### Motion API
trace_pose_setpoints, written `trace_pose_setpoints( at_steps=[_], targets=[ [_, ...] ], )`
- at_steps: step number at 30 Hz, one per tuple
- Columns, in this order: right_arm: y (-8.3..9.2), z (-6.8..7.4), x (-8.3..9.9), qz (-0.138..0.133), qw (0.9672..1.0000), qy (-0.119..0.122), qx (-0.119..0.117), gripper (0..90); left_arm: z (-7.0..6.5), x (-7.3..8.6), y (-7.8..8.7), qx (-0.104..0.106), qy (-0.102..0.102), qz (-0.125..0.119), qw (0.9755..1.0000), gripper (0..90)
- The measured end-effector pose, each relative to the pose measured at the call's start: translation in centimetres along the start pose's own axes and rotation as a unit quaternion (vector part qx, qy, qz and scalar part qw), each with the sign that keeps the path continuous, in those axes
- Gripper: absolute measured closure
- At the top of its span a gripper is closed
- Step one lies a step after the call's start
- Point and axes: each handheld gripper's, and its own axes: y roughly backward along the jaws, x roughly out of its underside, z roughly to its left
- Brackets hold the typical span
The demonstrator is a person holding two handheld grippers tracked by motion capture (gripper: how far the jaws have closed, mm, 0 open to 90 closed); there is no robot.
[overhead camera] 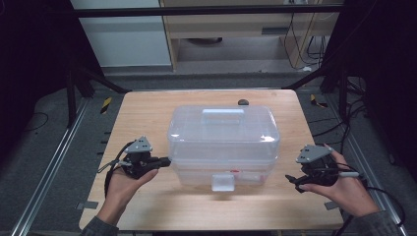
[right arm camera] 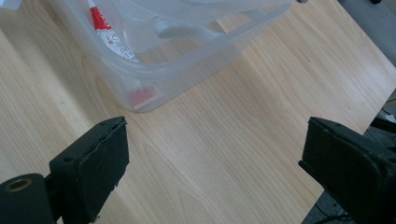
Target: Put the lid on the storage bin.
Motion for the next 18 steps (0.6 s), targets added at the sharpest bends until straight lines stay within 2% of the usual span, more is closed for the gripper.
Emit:
trace_pose_setpoints(
  at_steps=[18],
  targets=[
    [-0.49,-0.1,0.42,0.001,1.0,-0.005,-0.004,7.5,0.06,0.21,0.04,0.002,-0.004,0.007,1.0,90.0]
  ],
)
